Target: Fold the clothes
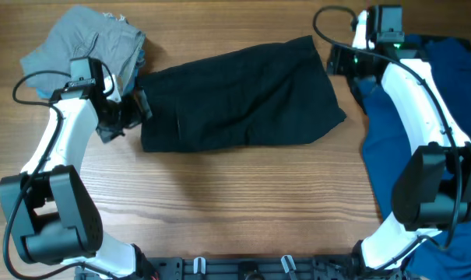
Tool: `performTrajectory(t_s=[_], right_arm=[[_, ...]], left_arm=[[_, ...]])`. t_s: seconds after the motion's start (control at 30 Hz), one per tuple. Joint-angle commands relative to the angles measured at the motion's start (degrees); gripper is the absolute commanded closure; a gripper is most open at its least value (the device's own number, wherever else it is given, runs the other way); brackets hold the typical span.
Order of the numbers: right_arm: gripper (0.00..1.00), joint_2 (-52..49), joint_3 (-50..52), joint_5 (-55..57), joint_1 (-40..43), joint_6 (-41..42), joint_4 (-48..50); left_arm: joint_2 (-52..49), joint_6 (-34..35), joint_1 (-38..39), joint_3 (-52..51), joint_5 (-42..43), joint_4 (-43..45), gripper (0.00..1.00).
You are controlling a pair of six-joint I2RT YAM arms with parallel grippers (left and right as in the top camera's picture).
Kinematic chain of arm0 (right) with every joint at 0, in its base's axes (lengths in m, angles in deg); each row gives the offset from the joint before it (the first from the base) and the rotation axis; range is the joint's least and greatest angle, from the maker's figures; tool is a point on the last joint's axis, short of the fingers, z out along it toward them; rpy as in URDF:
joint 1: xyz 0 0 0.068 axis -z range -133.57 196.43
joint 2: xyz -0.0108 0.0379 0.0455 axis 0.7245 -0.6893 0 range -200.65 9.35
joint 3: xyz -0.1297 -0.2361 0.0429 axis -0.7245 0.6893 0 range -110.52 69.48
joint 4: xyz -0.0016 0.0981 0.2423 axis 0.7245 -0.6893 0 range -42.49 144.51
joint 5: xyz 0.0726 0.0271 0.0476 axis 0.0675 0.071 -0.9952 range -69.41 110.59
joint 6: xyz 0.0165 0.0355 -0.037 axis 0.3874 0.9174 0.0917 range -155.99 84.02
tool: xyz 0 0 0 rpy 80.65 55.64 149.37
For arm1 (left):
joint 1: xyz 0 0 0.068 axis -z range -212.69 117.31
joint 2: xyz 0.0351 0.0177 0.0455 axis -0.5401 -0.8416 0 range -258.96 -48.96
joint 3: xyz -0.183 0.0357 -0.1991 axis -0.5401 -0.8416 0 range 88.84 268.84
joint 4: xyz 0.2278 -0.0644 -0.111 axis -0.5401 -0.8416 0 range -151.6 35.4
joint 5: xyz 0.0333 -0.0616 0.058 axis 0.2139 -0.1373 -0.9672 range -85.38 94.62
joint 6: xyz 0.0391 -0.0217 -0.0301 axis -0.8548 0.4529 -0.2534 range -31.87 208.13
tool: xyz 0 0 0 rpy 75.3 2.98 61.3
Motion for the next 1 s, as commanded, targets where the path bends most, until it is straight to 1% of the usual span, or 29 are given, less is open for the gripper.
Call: performTrajectory(t_s=[0.0, 0.03, 0.07, 0.1, 0.13, 0.17, 0.2, 0.23, 0.27, 0.3, 0.33, 0.37, 0.4, 0.43, 0.47, 0.5, 0.53, 0.57, 0.6, 0.63, 0.67, 0.7, 0.73, 0.77, 0.83, 0.9, 0.93, 0.97], right_arm=[[0.24, -0.96, 1.27, 1.14, 1.92, 1.40, -7.06], [0.25, -0.96, 2.21, 1.49, 2.36, 2.71, -8.17], [0.30, -0.96, 3.87, 1.42, 3.04, 4.33, -8.98], [0.39, -0.96, 5.64, 0.11, 3.52, 4.61, -9.20], [0.42, -0.96, 7.52, -2.86, 3.87, 3.96, -9.18], [0.43, -0.98, 10.86, -9.44, 3.93, 1.01, -7.65], [0.42, -0.98, 12.72, -12.24, 3.80, -0.50, -5.79], [0.39, -0.98, 15.10, -13.27, 3.76, -0.42, -2.86], [0.39, -0.98, 17.77, -14.14, 3.76, -0.28, 1.33], [0.48, -0.98, 19.65, -16.17, 3.76, -0.42, 4.46], [0.62, -0.98, 20.55, -17.29, 3.76, -0.48, 5.55], [0.83, -0.98, 20.83, -17.14, 3.76, -0.52, 5.27], [0.96, -0.94, 20.85, -15.39, 3.76, -0.28, 3.30], [0.96, -0.63, 20.85, -11.47, 3.87, 0.63, -0.11], [0.96, -0.24, 20.68, -5.81, 3.93, 4.00, -4.90], [0.96, 0.26, 20.26, -1.64, 3.98, 5.73, -9.94], [0.69, 0.98, 19.85, -1.14, 3.96, 3.87, -12.79], [0.50, 1.84, 19.32, -1.29, 3.98, 2.82, -13.14], [0.48, 2.73, 18.32, -1.29, 3.98, 2.60, -13.44], [0.48, 3.82, 17.03, -1.53, 3.98, 2.62, -13.75], [0.43, 5.42, 14.53, -2.86, 3.96, 1.57, -12.26], [0.42, 6.32, 12.68, -6.43, 3.96, -1.62, -7.74], [0.42, 6.47, 12.48, -8.98, 3.96, -2.08, -3.34], [0.48, 6.16, 12.59, -10.45, 3.93, -1.92, 1.36], [0.48, 3.72, 12.66, -10.99, 3.80, -0.61, 7.93], [0.48, -0.42, 12.66, -14.62, 3.80, -0.33, 16.20], [0.44, -2.27, 12.66, -16.35, 3.80, -0.31, 18.73], [0.33, -4.96, 12.66, -18.34, 3.80, -0.26, 22.36]], left_arm=[[-0.61, -4.68, 2.01, -2.78, -0.55, -1.27, 0.00], [-0.63, -4.66, 2.47, -4.28, -0.52, -0.37, 0.00], [-0.66, -4.66, 2.95, -6.67, -0.52, 1.40, 0.04], [-0.66, -4.66, 3.04, -8.63, -0.55, 3.13, 0.12], [-0.66, -4.63, 3.04, -10.58, -0.52, 5.42, 0.26], [-0.66, -4.61, 3.04, -12.63, -0.52, 9.09, 0.47], [-0.66, -4.59, 3.04, -13.40, -0.52, 11.50, 0.61], [-0.66, -4.59, 3.04, -13.66, -0.50, 13.55, 0.69], [-0.66, -4.57, 3.04, -13.66, -0.50, 15.89, 0.73], [-0.66, -4.59, 3.04, -13.66, -0.50, 17.97, 0.80], [-0.66, -4.59, 3.04, -13.66, -0.50, 19.19, 0.84], [-0.66, -4.57, 3.04, -13.64, -0.50, 20.33, 0.87], [-0.66, -4.57, 3.04, -13.64, -0.50, 21.22, 0.92], [-0.66, -4.57, 3.02, -13.64, -0.50, 21.51, 0.94], [-0.63, -4.57, 2.93, -13.64, -0.50, 21.49, 0.92], [-0.61, -4.57, 2.78, -13.64, -0.22, 21.18, 0.83], [-0.42, -4.63, 2.78, -13.62, 1.20, 21.18, 0.60], [-0.04, -4.63, 2.78, -13.53, 2.67, 22.08, 0.42], [0.39, -4.63, 2.75, -13.11, 3.93, 22.77, 0.36], [0.96, -4.61, 2.78, -12.46, 4.83, 22.84, 0.34], [1.99, -4.61, 2.78, -11.08, 6.32, 23.30, 0.31], [2.67, -4.59, 2.78, -9.94, 8.37, 24.96, 0.30], [2.71, -4.57, 2.78, -9.60, 9.46, 26.51, 0.31], [2.69, -4.57, 2.80, -9.60, 9.64, 27.61, 0.32], [2.58, -4.59, 2.82, -9.60, 9.60, 29.33, 0.32], [2.21, -4.57, 2.82, -9.60, 8.17, 32.09, 0.32], [2.08, -4.57, 2.82, -9.60, 8.09, 33.20, 0.32], [2.03, -4.35, 2.82, -9.60, 8.13, 33.99, 0.33]])
